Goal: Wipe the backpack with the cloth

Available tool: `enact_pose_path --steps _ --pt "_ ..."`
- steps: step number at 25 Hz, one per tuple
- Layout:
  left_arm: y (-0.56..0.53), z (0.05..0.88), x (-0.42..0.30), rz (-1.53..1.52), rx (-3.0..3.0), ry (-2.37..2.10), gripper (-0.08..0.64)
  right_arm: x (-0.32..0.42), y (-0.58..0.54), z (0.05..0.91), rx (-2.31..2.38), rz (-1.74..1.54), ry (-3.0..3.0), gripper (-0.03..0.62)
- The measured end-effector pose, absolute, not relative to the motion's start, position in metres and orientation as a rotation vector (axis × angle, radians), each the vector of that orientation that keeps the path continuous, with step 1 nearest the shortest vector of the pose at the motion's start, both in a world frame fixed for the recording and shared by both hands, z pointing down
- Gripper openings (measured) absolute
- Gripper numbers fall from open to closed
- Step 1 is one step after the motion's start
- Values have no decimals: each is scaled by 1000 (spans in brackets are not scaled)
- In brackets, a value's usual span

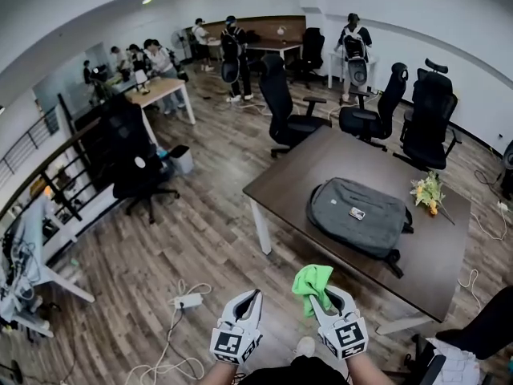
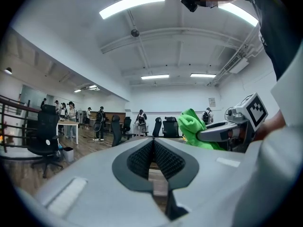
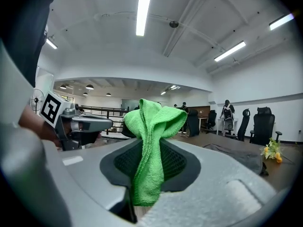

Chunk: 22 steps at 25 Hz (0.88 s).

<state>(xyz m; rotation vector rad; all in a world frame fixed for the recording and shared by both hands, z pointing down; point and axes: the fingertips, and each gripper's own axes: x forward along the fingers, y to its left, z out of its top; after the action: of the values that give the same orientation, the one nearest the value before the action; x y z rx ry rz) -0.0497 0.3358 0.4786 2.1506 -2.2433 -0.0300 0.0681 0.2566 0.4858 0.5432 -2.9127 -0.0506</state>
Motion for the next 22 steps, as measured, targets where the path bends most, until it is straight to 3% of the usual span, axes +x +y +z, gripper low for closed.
enact_pose_path --steps 11,22 --pt "223 462 -38 -45 2201 -2214 18 79 151 491 569 -41 -2884 101" --pt "182 475 -37 32 2180 -2224 18 77 116 469 504 -84 -2899 101"
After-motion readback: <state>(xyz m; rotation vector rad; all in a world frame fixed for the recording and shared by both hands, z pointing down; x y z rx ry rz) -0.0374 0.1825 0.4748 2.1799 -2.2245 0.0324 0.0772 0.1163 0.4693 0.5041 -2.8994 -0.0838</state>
